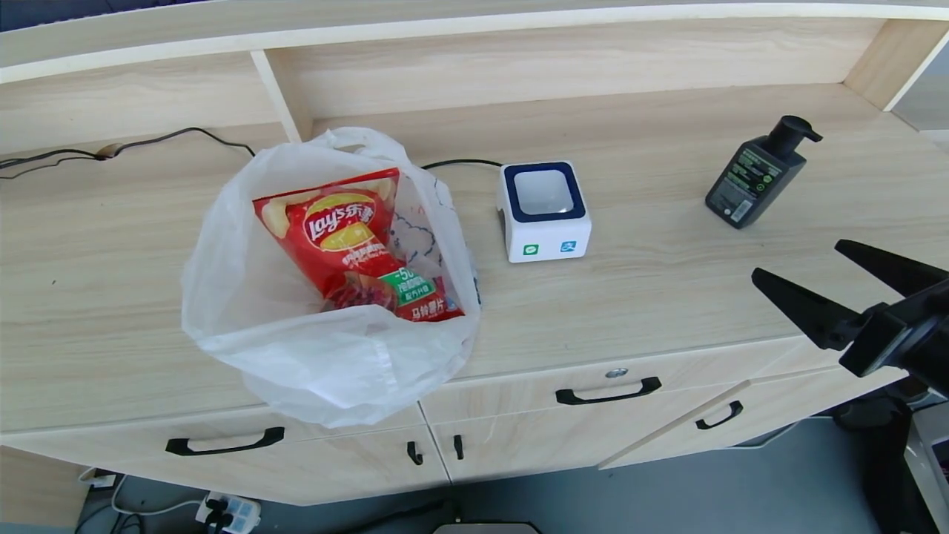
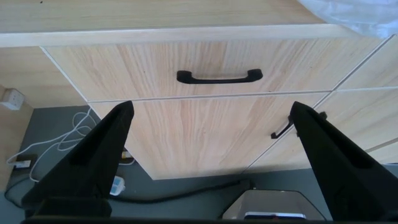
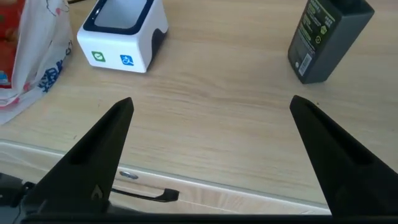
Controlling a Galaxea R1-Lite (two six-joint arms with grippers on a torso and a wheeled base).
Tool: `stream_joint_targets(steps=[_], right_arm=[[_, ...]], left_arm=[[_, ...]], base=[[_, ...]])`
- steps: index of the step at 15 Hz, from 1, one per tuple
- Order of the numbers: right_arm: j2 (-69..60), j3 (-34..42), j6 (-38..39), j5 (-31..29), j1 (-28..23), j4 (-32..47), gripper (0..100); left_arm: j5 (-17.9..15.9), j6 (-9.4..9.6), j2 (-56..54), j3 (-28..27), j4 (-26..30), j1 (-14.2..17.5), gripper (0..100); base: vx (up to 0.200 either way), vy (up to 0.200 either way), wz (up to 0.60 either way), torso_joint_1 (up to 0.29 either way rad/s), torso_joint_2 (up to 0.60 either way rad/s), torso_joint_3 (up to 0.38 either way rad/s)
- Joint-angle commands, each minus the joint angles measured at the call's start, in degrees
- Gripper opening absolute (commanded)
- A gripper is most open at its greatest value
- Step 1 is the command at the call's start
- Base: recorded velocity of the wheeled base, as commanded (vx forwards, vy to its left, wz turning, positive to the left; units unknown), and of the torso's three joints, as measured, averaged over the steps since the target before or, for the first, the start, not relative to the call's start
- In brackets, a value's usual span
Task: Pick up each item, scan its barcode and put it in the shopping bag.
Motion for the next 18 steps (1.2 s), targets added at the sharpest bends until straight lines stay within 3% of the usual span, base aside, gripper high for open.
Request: stream_joint_targets(steps=[1,8,11,18], right_arm=[[0.4,0.9,0.0,0.1,0.0,-0.1,100],[0.6,2.1,-1.1,0.1,0.2,-0.1,100],[0.7,2.4,-1.6,0.1,0.2,-0.1,100],[6.2,-0.6,-0.9,0.1,0.4,-2.3,100]], left_arm=[[0.0,0.04,0.0,0.0,0.0,0.0,100],[0.0,0.04,0.0,0.0,0.0,0.0,100],[-0.1,0.83,0.0,0.0,0.2,0.0,100],[-0.1,0.56,0.0,0.0,0.2,0.0,100]], base=[[0.000,0.000,0.00,0.000,0.00,0.000],[0.000,0.000,0.00,0.000,0.00,0.000],[0.000,-0.200,0.00,-0.002,0.00,0.004],[0.000,-0.200,0.00,0.003,0.01,0.000]])
